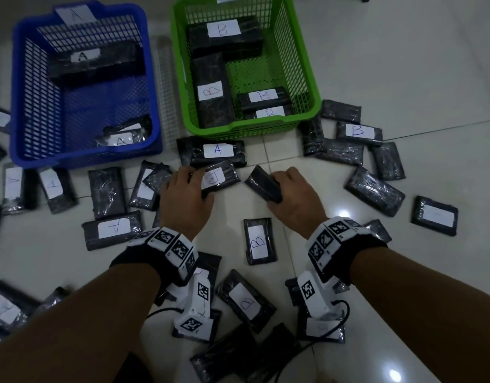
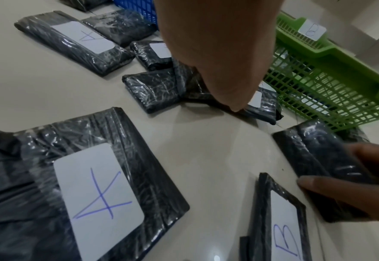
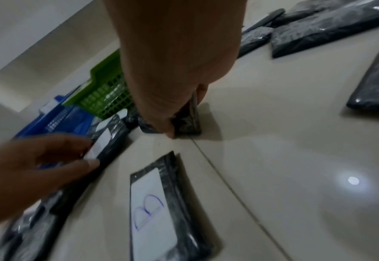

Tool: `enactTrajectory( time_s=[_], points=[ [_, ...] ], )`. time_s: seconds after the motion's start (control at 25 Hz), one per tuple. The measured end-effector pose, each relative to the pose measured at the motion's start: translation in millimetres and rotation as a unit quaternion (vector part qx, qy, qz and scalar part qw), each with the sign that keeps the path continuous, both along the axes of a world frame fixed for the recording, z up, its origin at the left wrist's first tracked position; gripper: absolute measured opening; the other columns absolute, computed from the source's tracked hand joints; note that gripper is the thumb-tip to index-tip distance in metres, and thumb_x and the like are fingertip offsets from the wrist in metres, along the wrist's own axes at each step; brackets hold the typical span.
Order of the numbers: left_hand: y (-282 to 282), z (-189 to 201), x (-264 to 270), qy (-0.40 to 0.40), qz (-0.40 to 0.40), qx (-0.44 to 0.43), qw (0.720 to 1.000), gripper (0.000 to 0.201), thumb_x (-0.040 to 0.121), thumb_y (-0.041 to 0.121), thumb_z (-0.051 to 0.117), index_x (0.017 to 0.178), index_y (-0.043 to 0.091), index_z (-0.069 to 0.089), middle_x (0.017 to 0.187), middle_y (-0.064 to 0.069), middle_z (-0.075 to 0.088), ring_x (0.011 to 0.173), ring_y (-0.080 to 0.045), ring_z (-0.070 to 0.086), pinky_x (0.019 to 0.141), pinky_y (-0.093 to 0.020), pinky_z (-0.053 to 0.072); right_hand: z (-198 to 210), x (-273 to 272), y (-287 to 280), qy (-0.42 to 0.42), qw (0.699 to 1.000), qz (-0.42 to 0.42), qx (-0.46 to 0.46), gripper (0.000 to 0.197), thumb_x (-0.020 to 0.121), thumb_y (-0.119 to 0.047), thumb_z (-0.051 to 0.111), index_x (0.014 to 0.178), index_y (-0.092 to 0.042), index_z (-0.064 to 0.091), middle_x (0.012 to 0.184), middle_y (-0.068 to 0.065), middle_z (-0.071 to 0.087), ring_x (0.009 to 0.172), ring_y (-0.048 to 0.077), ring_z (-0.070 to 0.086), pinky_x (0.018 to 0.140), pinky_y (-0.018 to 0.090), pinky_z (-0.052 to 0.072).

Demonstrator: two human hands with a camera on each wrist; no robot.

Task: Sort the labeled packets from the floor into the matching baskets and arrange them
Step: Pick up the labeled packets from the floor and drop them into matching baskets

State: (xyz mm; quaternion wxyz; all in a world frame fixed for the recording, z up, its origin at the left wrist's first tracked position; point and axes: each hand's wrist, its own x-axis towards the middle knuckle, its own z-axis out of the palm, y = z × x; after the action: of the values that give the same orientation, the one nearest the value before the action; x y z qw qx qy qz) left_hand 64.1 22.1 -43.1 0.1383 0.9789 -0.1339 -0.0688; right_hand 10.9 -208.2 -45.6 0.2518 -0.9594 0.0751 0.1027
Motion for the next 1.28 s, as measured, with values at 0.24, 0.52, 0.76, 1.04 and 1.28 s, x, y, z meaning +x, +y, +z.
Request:
enactTrajectory(
  time_s=[0.24,0.52,0.76,1.04,1.28],
  points=[
    [-9,8,8,0.033,0.007,0.001,0.999,0.054,0.084,0.035,0.071,0.128,0.008,0.055,0.123,-0.019,0.053,0.109,-0.04,0.055,0.09,-0.048,0.045,22,4,-8,0.013,0.97,-0.115,0.212,0.027,0.084,-0.024,0.067,0.091,-0.02,0.042,0.076,0.008,0.063,0.061,0.023,0.057,0.057,0.036,0.051],
    [-15,18,9,0.165,0.063,-0.088,0.98,0.03,0.081,0.039,0.073,0.096,0.018,0.056,0.097,-0.006,0.066,0.093,-0.028,0.063,0.08,-0.04,0.053,49,17,4,0.037,0.899,-0.193,0.39,0.027,0.1,-0.033,0.047,0.077,-0.025,0.06,0.078,-0.011,0.057,0.075,0.007,0.053,0.073,0.027,0.04],
    [-10,49,22,0.204,0.265,-0.413,0.847,0.013,0.082,0.018,0.075,0.089,0.023,0.066,0.09,-0.003,0.072,0.084,-0.025,0.068,0.076,-0.04,0.055,66,34,7,0.074,0.814,-0.257,0.516,0.005,0.091,-0.014,0.064,0.095,-0.014,0.066,0.089,0.007,0.07,0.075,0.02,0.067,0.065,0.032,0.058],
    [15,82,42,0.255,0.384,-0.602,0.652,0.013,0.09,0.015,0.066,0.099,0.007,0.063,0.094,-0.01,0.07,0.087,-0.024,0.068,0.066,-0.032,0.06,79,47,19,0.06,0.772,-0.279,0.568,0.012,0.091,-0.013,0.065,0.102,-0.013,0.063,0.107,0.016,0.071,0.082,0.022,0.069,0.074,0.035,0.059],
    [42,98,55,0.194,0.401,-0.569,0.691,0.006,0.086,0.011,0.071,0.088,0.016,0.068,0.097,-0.012,0.073,0.083,-0.024,0.069,0.083,-0.04,0.059,82,79,48,-0.043,0.808,-0.275,0.52,0.023,0.087,-0.004,0.069,0.107,-0.011,0.059,0.087,0.004,0.07,0.077,0.017,0.067,0.074,0.039,0.06]
  ],
)
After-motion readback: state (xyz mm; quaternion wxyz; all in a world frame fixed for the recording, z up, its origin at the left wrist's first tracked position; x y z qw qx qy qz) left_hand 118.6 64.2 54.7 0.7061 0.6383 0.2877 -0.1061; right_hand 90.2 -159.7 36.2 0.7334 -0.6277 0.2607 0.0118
